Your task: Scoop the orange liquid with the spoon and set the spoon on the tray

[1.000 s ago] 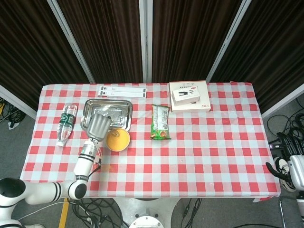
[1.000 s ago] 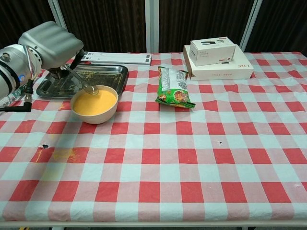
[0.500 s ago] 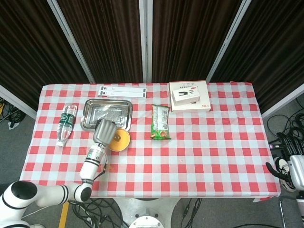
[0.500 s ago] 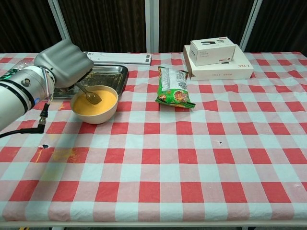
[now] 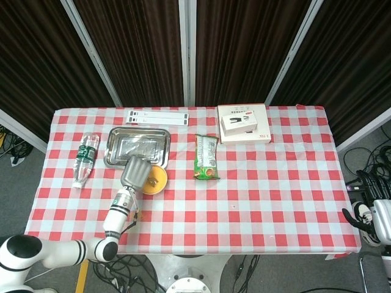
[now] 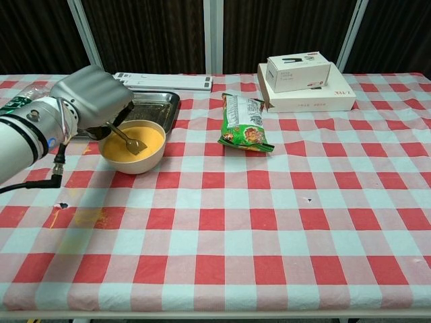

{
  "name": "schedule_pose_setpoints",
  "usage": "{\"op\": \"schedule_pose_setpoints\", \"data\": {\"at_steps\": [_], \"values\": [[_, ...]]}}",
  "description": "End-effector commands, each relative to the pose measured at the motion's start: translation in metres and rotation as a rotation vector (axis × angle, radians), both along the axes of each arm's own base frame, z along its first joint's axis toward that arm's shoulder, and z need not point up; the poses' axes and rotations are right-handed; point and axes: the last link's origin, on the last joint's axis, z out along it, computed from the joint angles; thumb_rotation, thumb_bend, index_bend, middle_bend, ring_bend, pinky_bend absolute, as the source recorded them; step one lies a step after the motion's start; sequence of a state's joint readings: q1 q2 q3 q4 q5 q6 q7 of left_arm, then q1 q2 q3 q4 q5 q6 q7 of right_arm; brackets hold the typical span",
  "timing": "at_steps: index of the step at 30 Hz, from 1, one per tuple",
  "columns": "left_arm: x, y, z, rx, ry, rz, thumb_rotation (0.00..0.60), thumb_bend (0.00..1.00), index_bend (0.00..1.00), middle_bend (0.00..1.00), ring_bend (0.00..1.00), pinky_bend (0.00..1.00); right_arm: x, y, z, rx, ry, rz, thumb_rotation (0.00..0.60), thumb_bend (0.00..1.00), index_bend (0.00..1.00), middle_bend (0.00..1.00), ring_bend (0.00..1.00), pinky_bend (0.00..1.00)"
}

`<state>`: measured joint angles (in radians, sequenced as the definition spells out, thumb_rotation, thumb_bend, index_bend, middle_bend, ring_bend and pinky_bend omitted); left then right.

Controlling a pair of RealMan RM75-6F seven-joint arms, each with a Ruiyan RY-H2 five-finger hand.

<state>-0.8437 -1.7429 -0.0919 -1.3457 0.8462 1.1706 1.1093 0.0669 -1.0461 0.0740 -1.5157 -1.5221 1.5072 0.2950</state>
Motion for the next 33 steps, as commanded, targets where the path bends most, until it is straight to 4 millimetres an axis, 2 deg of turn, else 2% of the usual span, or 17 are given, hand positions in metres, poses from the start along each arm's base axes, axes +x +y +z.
{"op": "schedule_pose_setpoints", "data": {"at_steps": [1, 9, 12, 15, 21, 33], "values": [[-0.003, 0.003, 0.006, -0.036, -0.077, 0.067, 0.6, 0.51, 0.7, 1.0, 0.94, 0.96, 0.0, 0.0, 0.0, 0.001, -0.001, 0.0, 0.6, 0.18, 0.05, 0.08, 0.0, 0.05], [-0.012, 0.01, 0.024, -0.026, -0.218, 0.187, 0.6, 0.51, 0.7, 1.0, 0.94, 0.96, 0.0, 0.0, 0.0, -0.001, 0.0, 0.0, 0.6, 0.18, 0.05, 0.08, 0.0, 0.05], [-0.015, 0.011, 0.032, -0.005, -0.19, 0.177, 0.6, 0.51, 0.7, 1.0, 0.94, 0.96, 0.0, 0.0, 0.0, -0.001, -0.001, 0.003, 0.6, 0.18, 0.05, 0.08, 0.0, 0.05], [-0.017, 0.009, 0.034, 0.028, -0.099, 0.096, 0.6, 0.51, 0.7, 1.0, 0.94, 0.96, 0.0, 0.0, 0.0, 0.0, -0.001, 0.003, 0.6, 0.18, 0.05, 0.08, 0.0, 0.05], [-0.016, 0.01, 0.026, 0.101, 0.118, -0.124, 0.6, 0.51, 0.7, 1.0, 0.94, 0.96, 0.0, 0.0, 0.0, 0.0, -0.001, 0.003, 0.6, 0.18, 0.05, 0.08, 0.0, 0.05], [-0.011, 0.002, 0.005, 0.132, 0.252, -0.28, 0.6, 0.51, 0.7, 1.0, 0.95, 0.96, 0.0, 0.0, 0.0, 0.001, -0.002, 0.0, 0.6, 0.18, 0.05, 0.08, 0.0, 0.05]]}}
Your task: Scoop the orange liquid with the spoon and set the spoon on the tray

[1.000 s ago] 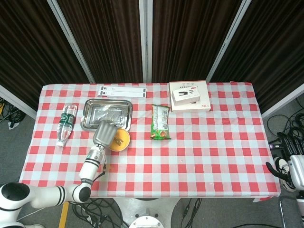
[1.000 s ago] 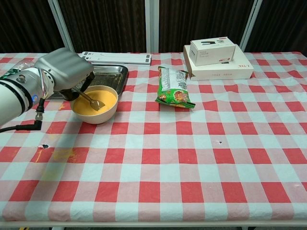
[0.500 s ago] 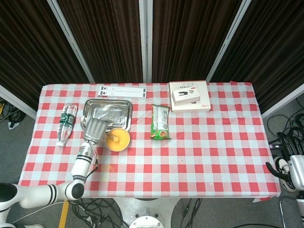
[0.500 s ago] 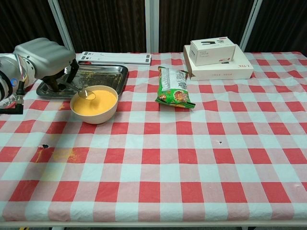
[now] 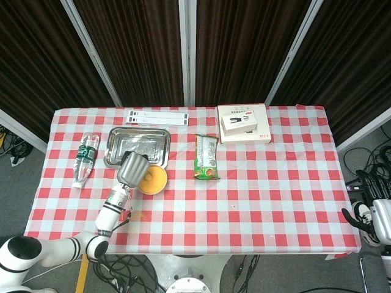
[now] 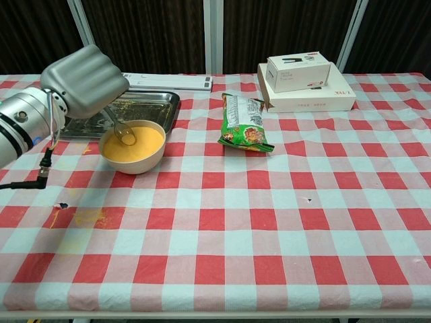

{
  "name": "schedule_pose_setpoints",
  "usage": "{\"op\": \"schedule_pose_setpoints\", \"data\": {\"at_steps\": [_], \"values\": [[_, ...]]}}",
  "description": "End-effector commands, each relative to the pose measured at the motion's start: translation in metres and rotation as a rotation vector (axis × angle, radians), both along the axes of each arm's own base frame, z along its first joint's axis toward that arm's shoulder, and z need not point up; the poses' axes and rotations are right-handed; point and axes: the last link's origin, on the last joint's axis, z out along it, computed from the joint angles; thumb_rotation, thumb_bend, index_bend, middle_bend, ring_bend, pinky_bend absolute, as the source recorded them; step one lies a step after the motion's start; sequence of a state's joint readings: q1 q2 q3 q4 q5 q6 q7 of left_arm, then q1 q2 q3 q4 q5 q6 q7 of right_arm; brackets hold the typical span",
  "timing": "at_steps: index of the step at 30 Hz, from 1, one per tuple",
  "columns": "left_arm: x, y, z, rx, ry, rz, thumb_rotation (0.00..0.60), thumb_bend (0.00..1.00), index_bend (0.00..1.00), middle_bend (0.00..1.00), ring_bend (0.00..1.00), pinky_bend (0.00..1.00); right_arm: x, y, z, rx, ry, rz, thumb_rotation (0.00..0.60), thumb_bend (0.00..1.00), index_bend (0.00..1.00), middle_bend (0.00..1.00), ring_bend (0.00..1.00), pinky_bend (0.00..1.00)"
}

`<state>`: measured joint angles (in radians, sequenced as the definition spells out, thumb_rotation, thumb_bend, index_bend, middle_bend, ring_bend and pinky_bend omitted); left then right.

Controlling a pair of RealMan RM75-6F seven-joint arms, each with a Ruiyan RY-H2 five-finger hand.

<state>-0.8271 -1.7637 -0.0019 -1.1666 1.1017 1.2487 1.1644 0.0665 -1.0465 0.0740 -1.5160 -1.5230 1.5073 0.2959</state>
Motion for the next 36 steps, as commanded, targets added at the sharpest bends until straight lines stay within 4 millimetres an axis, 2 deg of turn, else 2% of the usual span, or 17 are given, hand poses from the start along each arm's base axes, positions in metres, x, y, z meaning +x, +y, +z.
{"op": "schedule_pose_setpoints", "data": {"at_steps": [1, 17, 29, 36], "values": [[0.0, -0.005, -0.007, 0.004, 0.017, -0.02, 0.6, 0.51, 0.7, 1.0, 0.95, 0.96, 0.0, 0.0, 0.0, 0.0, 0.0, -0.001, 0.6, 0.18, 0.05, 0.08, 0.0, 0.05], [-0.009, -0.024, -0.025, -0.04, -0.03, 0.02, 0.6, 0.51, 0.69, 1.0, 0.96, 0.96, -0.001, 0.001, -0.001, 0.0, -0.002, -0.003, 0.6, 0.18, 0.05, 0.08, 0.0, 0.05], [-0.009, -0.011, -0.014, -0.108, -0.241, 0.19, 0.6, 0.51, 0.69, 1.0, 0.96, 0.96, -0.001, 0.002, -0.001, 0.0, 0.0, -0.002, 0.6, 0.18, 0.05, 0.08, 0.0, 0.05], [-0.009, 0.001, -0.001, -0.092, -0.347, 0.279, 0.6, 0.51, 0.69, 1.0, 0.95, 0.96, 0.0, 0.001, 0.0, -0.001, 0.003, 0.0, 0.6, 0.18, 0.05, 0.08, 0.0, 0.05]]}}
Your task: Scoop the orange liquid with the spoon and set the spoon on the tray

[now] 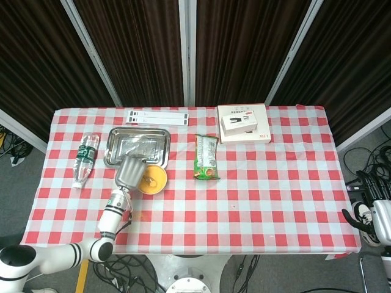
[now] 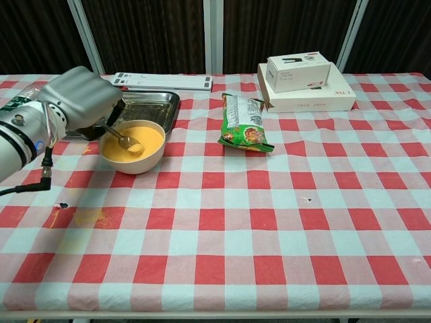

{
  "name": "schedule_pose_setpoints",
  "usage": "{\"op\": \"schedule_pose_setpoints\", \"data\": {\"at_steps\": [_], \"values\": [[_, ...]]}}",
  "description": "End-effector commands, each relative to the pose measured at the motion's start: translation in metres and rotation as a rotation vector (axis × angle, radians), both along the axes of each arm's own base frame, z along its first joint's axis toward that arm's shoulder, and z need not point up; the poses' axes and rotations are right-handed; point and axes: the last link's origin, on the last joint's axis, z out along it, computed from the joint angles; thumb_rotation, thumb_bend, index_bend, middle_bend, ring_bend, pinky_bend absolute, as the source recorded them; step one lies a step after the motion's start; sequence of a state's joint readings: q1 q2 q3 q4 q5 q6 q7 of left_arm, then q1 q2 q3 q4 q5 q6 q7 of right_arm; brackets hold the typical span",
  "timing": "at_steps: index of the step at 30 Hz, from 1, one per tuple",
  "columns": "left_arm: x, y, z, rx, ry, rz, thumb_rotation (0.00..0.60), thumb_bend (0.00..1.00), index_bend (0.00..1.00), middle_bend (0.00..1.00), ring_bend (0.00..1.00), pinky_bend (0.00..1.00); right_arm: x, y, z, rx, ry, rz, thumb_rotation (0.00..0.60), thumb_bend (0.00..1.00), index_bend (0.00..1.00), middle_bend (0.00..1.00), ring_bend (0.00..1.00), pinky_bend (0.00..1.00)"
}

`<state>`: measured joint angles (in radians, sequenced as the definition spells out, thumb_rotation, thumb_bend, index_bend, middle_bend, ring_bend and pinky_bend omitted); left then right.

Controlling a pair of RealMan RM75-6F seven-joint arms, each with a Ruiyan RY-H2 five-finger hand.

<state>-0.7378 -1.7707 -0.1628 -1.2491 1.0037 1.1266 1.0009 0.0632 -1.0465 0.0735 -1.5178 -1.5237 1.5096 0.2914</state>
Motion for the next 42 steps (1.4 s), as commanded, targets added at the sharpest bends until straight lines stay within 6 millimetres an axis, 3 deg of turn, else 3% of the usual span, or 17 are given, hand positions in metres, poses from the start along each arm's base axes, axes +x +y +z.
{"op": "schedule_pose_setpoints", "data": {"at_steps": [1, 8, 17, 22, 30, 42], "values": [[0.0, 0.005, 0.007, 0.009, -0.033, 0.029, 0.6, 0.51, 0.69, 1.0, 0.96, 0.96, 0.001, 0.0, 0.0, 0.0, 0.0, 0.002, 0.6, 0.18, 0.05, 0.08, 0.0, 0.05], [-0.003, 0.012, 0.025, 0.004, -0.181, 0.152, 0.6, 0.51, 0.69, 1.0, 0.95, 0.96, 0.001, 0.0, 0.0, 0.0, 0.0, 0.0, 0.6, 0.18, 0.05, 0.08, 0.0, 0.05], [-0.006, 0.005, 0.029, 0.024, -0.1, 0.094, 0.6, 0.51, 0.69, 1.0, 0.95, 0.96, 0.001, 0.001, 0.0, -0.001, 0.0, 0.003, 0.6, 0.18, 0.05, 0.08, 0.0, 0.05], [0.0, 0.005, 0.028, 0.129, 0.179, -0.144, 0.6, 0.51, 0.69, 1.0, 0.95, 0.96, 0.002, 0.001, 0.001, -0.002, 0.003, 0.004, 0.6, 0.18, 0.05, 0.08, 0.0, 0.05], [0.01, -0.002, 0.02, 0.156, 0.44, -0.367, 0.6, 0.51, 0.69, 1.0, 0.95, 0.96, 0.003, 0.001, 0.002, -0.003, 0.003, 0.005, 0.6, 0.18, 0.05, 0.08, 0.0, 0.05], [0.021, -0.01, 0.012, 0.176, 0.71, -0.474, 0.6, 0.51, 0.69, 1.0, 0.95, 0.96, 0.003, 0.003, 0.004, -0.006, 0.003, 0.004, 0.6, 0.18, 0.05, 0.08, 0.0, 0.05]]}}
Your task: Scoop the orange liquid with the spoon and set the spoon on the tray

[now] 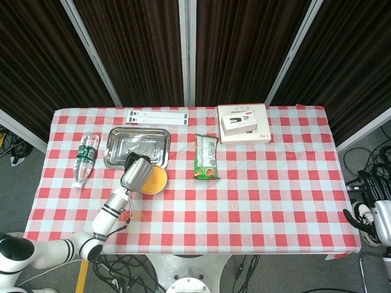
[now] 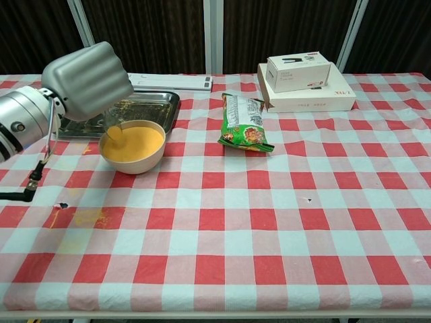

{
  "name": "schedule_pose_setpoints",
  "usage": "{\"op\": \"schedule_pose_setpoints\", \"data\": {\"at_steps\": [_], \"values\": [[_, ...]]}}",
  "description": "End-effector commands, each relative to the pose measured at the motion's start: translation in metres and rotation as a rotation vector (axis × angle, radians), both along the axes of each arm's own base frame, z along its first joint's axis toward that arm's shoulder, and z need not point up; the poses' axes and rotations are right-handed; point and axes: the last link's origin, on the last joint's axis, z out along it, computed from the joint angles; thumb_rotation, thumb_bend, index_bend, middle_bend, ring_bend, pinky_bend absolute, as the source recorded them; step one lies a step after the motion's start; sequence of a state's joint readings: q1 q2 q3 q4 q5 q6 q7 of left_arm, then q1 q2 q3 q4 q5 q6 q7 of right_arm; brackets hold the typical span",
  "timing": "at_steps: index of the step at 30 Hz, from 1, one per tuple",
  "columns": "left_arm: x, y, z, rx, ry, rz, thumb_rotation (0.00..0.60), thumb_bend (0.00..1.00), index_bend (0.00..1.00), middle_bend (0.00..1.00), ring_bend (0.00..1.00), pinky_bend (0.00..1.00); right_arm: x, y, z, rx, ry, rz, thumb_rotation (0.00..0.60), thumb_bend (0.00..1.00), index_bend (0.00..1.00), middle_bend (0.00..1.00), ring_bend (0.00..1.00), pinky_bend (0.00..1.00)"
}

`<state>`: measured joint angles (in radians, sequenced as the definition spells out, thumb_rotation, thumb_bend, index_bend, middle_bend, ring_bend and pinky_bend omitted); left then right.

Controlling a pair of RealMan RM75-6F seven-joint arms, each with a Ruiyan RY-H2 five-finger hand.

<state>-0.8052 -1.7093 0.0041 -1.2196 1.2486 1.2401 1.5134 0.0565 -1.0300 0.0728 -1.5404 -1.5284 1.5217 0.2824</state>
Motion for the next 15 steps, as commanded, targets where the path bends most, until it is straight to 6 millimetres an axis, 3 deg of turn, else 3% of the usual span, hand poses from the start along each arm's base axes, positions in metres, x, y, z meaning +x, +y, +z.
{"op": "schedule_pose_setpoints", "data": {"at_steps": [1, 8, 15], "values": [[0.007, -0.002, -0.002, 0.022, 0.05, -0.009, 0.6, 0.51, 0.68, 1.0, 0.95, 0.95, 0.0, 0.0, 0.0, 0.001, 0.001, -0.002, 0.6, 0.18, 0.05, 0.08, 0.0, 0.05], [0.018, 0.001, -0.003, 0.076, 0.098, -0.013, 0.6, 0.52, 0.68, 1.0, 0.95, 0.95, 0.0, 0.001, 0.002, -0.004, 0.001, 0.002, 0.6, 0.18, 0.05, 0.08, 0.0, 0.05], [0.004, 0.0, -0.01, 0.099, 0.207, 0.02, 0.6, 0.52, 0.68, 1.0, 0.95, 0.94, -0.001, 0.003, 0.003, -0.009, 0.004, -0.004, 0.6, 0.18, 0.05, 0.08, 0.0, 0.05]]}}
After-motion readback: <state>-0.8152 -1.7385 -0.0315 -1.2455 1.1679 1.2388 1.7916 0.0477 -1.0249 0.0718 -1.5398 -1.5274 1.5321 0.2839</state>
